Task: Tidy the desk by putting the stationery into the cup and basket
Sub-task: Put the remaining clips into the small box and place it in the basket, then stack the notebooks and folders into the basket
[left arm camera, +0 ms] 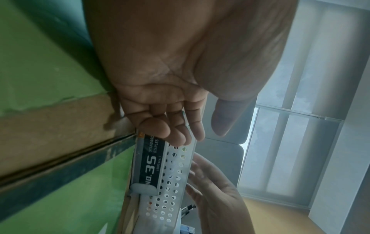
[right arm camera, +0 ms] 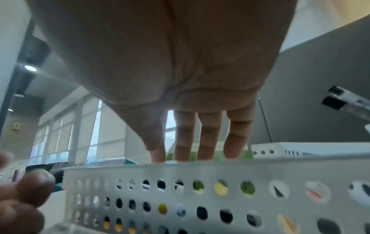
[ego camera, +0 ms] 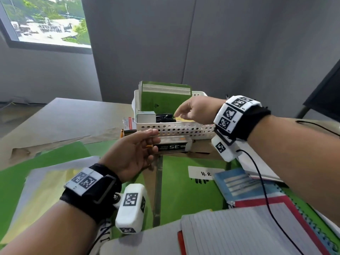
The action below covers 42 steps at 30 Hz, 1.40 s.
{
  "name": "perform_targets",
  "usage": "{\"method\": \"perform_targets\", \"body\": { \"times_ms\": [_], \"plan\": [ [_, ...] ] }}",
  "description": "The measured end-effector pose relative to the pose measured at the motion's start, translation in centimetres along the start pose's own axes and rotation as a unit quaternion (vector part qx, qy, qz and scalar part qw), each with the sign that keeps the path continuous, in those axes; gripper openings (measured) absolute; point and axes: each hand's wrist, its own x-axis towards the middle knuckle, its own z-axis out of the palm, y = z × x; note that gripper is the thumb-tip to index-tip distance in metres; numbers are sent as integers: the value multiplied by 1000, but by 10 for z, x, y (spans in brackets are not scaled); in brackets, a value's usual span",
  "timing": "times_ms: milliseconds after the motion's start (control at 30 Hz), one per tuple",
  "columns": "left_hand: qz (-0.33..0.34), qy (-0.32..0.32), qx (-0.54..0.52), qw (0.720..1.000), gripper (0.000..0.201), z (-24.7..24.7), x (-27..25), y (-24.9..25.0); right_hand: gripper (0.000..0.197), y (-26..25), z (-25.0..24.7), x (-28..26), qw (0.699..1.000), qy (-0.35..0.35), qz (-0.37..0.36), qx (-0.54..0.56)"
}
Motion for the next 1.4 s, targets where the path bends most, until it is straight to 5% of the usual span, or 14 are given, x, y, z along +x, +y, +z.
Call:
{"method": "perform_targets", "body": {
  "times_ms": [100,333,500,667,800,1033,1233,1300,1400],
  "plan": [
    [-1,0,3,1000,18,0,2,-1,10,2,-5,-31,998,33,-32,-44],
    [3,-12,2,1000,20,-2,2,-2,37,26,17,-93,962,-177,20,-209],
    [3,-15,13,1000,20,-3,1,-1,38,39,29,-103,946,-270,51,-173],
    [6,-42,23,999,26,-2,-3,0,28,45,44,-102,958,-218,12,-188],
    [0,-85,32,996,30,-2,-5,-1,24,44,28,-96,977,-190,-6,-97],
    [-42,-181,63,981,79,-1,-6,-3,15,27,4,-78,995,20,-73,67],
    [-67,-181,83,978,80,5,-6,-8,24,6,20,-64,980,125,-123,88],
    [-66,-166,83,981,78,3,-4,-10,23,6,19,-71,987,119,-112,5],
    [-62,-144,70,985,70,1,-2,-11,12,10,19,-90,992,-33,-57,-104]
  ]
}}
